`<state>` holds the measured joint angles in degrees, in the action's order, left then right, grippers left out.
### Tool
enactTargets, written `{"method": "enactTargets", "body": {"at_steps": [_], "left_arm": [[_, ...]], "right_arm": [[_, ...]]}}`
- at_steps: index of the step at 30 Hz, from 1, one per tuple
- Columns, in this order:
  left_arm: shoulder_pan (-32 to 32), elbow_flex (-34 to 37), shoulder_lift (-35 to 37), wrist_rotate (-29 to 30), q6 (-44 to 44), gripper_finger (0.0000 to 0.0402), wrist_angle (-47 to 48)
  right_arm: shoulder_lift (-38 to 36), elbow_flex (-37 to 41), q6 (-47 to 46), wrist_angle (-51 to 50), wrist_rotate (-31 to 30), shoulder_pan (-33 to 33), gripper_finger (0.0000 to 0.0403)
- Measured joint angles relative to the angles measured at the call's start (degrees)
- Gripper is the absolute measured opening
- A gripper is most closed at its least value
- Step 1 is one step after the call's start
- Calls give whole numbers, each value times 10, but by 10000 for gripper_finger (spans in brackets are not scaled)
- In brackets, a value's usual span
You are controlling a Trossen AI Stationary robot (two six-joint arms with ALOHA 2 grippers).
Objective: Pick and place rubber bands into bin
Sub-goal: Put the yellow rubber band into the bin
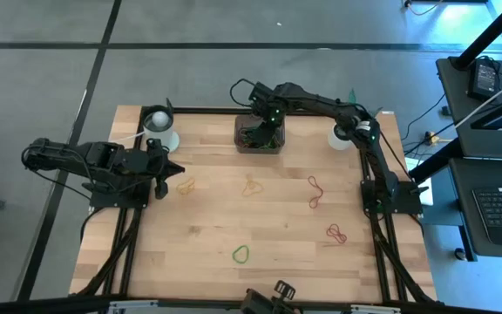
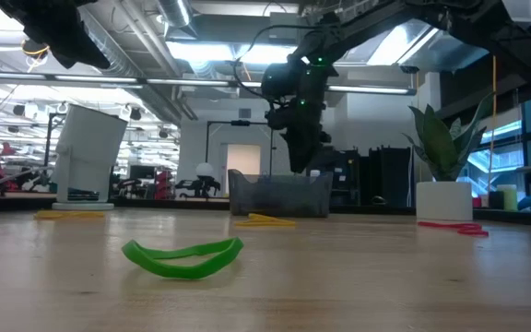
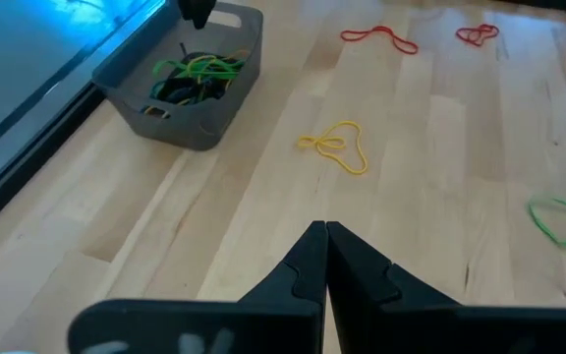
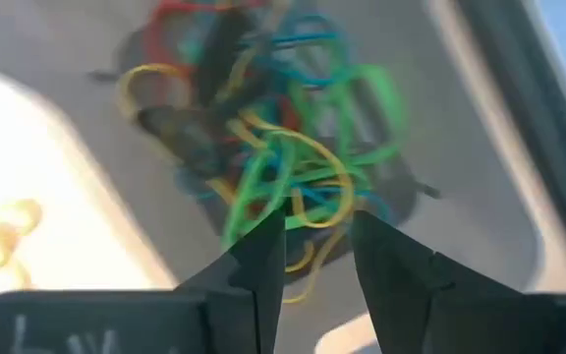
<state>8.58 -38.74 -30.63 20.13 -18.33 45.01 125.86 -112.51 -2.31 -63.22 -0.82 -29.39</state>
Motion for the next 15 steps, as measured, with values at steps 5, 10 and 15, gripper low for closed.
{"method": "enactTargets", "body": {"at_steps": [5,10,15], "left_arm": [[0,0,0,1,-15,3,0],[0,0,-3,19,-36,3,2],[0,0,-19,42,-35,3,2]], "right_arm": [[0,0,34,10,38,0,124],[-1,0,36,9,58,-9,123],[-51,0,39,4,115,-10,94]]}}
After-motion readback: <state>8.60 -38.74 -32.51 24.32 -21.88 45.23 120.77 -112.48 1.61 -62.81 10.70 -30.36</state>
